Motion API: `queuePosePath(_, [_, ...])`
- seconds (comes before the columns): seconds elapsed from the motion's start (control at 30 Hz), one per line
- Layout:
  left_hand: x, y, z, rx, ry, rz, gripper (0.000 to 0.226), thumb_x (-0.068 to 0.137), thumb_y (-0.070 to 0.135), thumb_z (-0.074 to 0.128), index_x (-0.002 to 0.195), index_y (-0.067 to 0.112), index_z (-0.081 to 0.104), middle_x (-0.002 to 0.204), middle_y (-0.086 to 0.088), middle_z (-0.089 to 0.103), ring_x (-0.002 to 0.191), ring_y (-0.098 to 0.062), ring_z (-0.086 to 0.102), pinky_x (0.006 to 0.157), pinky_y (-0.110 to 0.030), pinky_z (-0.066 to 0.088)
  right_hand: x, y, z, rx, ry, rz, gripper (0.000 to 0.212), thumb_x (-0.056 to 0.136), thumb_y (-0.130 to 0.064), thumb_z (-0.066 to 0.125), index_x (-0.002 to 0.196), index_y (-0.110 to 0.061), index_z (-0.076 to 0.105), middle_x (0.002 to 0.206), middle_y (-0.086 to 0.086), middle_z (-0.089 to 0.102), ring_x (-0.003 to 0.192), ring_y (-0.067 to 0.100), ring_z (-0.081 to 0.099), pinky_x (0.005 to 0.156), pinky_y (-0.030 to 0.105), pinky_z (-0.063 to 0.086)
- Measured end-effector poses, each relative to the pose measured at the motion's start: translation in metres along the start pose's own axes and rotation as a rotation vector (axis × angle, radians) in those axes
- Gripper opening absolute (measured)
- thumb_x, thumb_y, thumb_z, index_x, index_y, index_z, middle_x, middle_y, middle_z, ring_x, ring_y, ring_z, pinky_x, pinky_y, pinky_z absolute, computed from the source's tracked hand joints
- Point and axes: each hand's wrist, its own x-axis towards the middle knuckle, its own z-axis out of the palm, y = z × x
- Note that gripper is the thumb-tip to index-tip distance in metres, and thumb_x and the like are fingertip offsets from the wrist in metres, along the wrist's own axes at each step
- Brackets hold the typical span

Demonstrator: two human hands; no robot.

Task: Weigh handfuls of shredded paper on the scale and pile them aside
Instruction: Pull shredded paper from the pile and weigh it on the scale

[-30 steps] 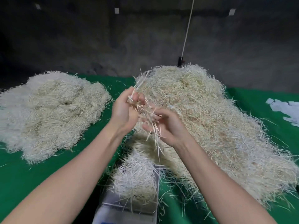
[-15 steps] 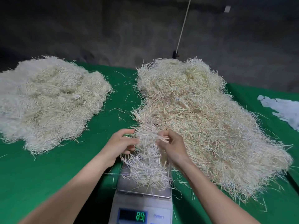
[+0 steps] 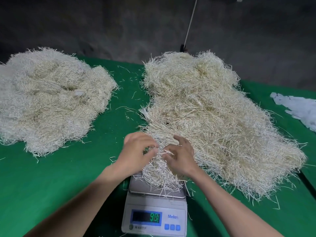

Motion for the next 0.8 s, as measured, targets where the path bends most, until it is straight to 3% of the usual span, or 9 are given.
queuePosePath(0.1, [-0.003,0.004,0.01,0.12,-0.236,-0.05,0.014,0.09,0.04,0.059,0.09,0.035,0.072,0.095,0.02,0.066,0.112,-0.005,0.043,0.111,-0.033,0.001,-0.003,-0.005,-0.023,0.209,-0.106,0.008,0.034,0.084,-0.022,0.063,0.088,-0.054,0.055,0.146,-0.01,0.032,0.137,0.013,0.023,0.116,0.055,0.006])
queuePosePath(0.17, [-0.003,0.002,0.009,0.093,-0.267,-0.113,0.01,0.089,0.039,0.06,0.09,0.039,0.07,0.098,0.023,0.064,0.113,-0.003,0.042,0.114,-0.038,-0.003,-0.007,-0.003,-0.039,0.348,-0.143,-0.002,0.043,0.084,-0.009,0.059,0.095,-0.05,0.057,0.134,-0.019,0.041,0.129,0.005,0.031,0.116,0.052,0.011])
queuePosePath(0.33, [-0.003,0.009,-0.012,-0.161,-0.046,-0.17,0.029,0.089,0.023,0.061,0.087,0.052,0.057,0.096,0.035,0.057,0.105,0.012,0.042,0.115,-0.041,0.001,-0.016,0.006,-0.061,0.482,-0.047,-0.023,0.051,0.088,-0.003,0.053,0.114,-0.048,0.053,0.13,-0.019,0.051,0.118,-0.006,0.044,0.111,0.041,0.031])
queuePosePath(0.43, [0.0,0.016,-0.026,-0.248,0.087,-0.175,0.02,0.09,0.03,0.058,0.094,0.049,0.058,0.105,0.024,0.063,0.114,-0.006,0.05,0.113,-0.053,0.012,-0.018,0.009,-0.069,0.47,0.091,-0.081,0.044,0.092,-0.015,0.054,0.113,-0.053,0.049,0.125,-0.029,0.049,0.115,-0.012,0.043,0.105,0.032,0.033])
queuePosePath(0.53, [0.002,0.029,-0.035,-0.327,0.19,-0.141,0.019,0.08,0.035,0.052,0.092,0.046,0.062,0.104,0.024,0.062,0.113,-0.008,0.051,0.109,-0.054,0.024,-0.02,0.009,-0.075,0.424,0.168,-0.162,0.029,0.095,-0.033,0.051,0.112,-0.056,0.048,0.118,-0.039,0.042,0.111,-0.024,0.033,0.098,0.026,0.024])
queuePosePath(0.6, [0.004,0.036,-0.037,-0.364,0.223,-0.102,0.018,0.08,0.034,0.051,0.091,0.043,0.063,0.101,0.025,0.062,0.109,0.0,0.051,0.107,-0.053,0.027,-0.021,0.005,-0.077,0.417,0.198,-0.201,0.022,0.093,-0.043,0.043,0.111,-0.055,0.049,0.119,-0.036,0.043,0.114,-0.019,0.036,0.101,0.028,0.026])
queuePosePath(0.7, [0.006,0.044,-0.039,-0.398,0.241,-0.064,0.02,0.077,0.047,0.05,0.09,0.042,0.064,0.099,0.028,0.062,0.103,0.013,0.05,0.106,-0.052,0.031,-0.022,-0.001,-0.078,0.447,0.211,-0.231,0.026,0.093,-0.044,0.034,0.111,-0.05,0.051,0.13,-0.017,0.05,0.123,0.001,0.043,0.109,0.038,0.032])
queuePosePath(0.8, [0.008,0.05,-0.04,-0.414,0.257,-0.039,0.025,0.076,0.052,0.046,0.09,0.042,0.064,0.098,0.03,0.061,0.1,0.016,0.05,0.105,-0.051,0.032,-0.021,-0.003,-0.08,0.481,0.218,-0.255,0.03,0.093,-0.048,0.03,0.112,-0.045,0.052,0.134,-0.008,0.05,0.128,0.01,0.043,0.111,0.041,0.031])
